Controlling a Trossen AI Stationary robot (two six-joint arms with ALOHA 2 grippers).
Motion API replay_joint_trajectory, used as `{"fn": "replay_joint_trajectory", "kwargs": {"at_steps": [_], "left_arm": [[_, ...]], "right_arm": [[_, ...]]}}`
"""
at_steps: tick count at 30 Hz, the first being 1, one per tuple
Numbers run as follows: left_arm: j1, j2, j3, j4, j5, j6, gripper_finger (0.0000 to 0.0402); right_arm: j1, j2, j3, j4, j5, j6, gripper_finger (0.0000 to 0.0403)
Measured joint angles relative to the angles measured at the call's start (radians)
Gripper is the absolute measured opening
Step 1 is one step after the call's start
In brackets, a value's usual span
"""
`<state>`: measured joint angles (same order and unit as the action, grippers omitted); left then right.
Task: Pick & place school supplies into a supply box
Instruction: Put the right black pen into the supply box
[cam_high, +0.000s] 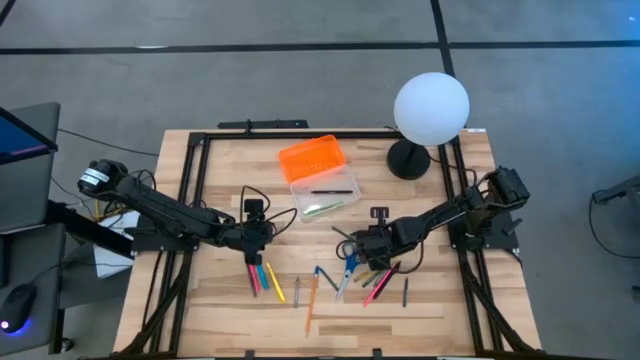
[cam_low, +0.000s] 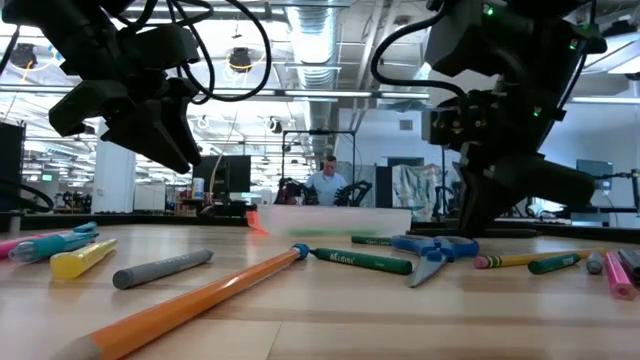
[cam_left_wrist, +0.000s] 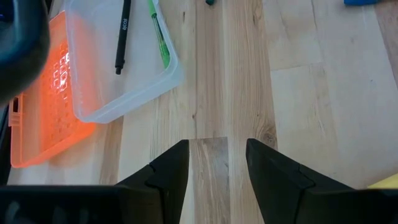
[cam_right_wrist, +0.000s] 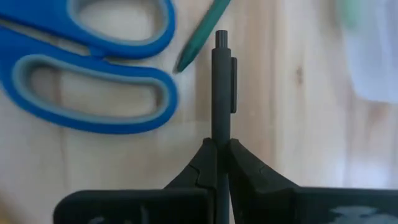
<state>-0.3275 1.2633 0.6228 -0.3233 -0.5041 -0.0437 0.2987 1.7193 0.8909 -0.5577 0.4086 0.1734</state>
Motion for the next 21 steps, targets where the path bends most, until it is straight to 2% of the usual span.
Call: {"fn": "replay_joint_trajectory", "kwargs": {"at_steps": [12,21], "left_arm": [[0.0,0.0,0.0,0.0,0.0,0.001,0.0155],[0.0,0.0,0.0,0.0,0.0,0.001,0.0155]], "right_arm": [[0.022,-0.003,0.008,0.01,0.12,-0.035,0.0001],[0.023,-0.004,0.112,0.014,0.177,-0.158,0.0001]]}}
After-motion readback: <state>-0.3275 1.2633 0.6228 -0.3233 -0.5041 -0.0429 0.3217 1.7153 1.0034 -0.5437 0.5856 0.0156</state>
